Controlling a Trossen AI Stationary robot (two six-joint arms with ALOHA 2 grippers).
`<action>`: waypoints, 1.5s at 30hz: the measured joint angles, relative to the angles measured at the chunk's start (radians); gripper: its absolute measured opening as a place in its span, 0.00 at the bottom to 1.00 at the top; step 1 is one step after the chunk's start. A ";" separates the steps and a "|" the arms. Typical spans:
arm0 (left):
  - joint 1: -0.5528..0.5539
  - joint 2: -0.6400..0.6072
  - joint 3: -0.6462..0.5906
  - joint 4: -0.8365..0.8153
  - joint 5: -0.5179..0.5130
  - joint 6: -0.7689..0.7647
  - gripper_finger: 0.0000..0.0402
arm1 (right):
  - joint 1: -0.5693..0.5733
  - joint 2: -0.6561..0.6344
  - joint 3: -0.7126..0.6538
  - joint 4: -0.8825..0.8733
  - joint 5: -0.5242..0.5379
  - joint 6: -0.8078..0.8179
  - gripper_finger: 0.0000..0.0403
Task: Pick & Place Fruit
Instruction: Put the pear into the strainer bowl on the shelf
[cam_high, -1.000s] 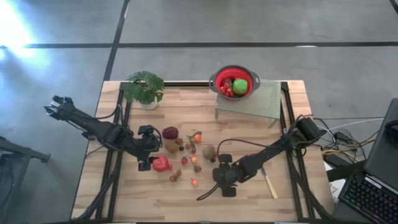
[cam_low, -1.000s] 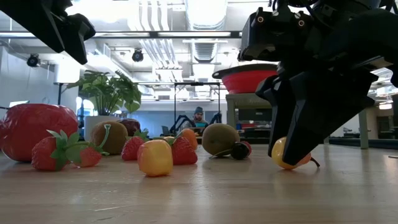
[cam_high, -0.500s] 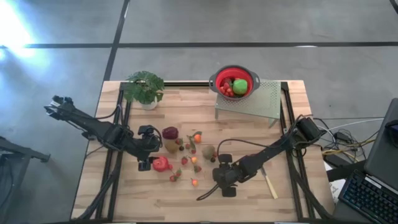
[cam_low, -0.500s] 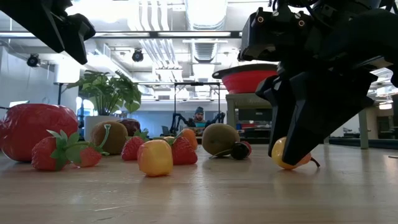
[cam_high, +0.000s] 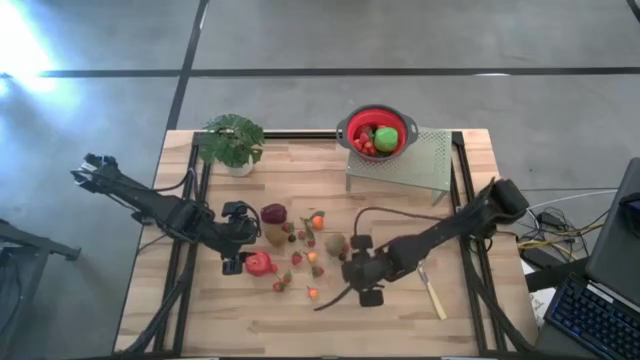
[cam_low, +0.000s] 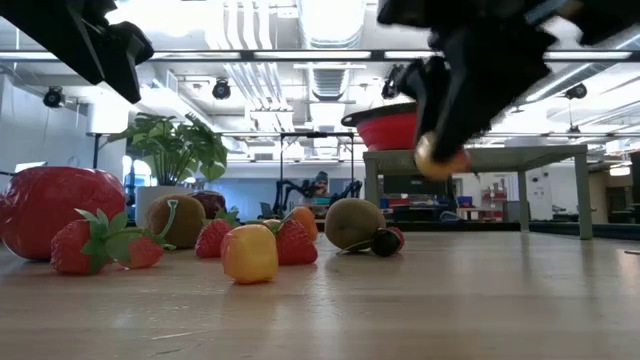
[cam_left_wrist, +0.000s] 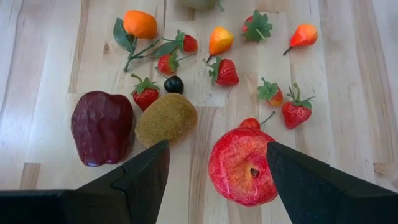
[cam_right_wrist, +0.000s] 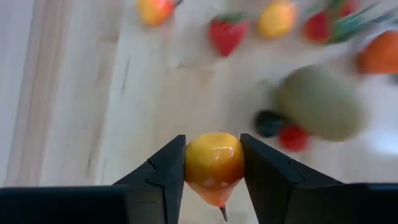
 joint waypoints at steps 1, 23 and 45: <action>0.000 0.000 0.000 0.001 0.000 0.000 0.68 | -0.008 -0.018 0.005 -0.014 0.017 -0.016 0.35; 0.000 0.000 0.000 0.008 0.000 0.000 0.68 | -0.539 -0.388 0.009 0.012 0.059 -0.394 0.33; 0.000 0.000 -0.001 0.008 0.000 0.000 0.68 | -1.005 -0.324 0.071 0.048 -0.024 -0.434 0.31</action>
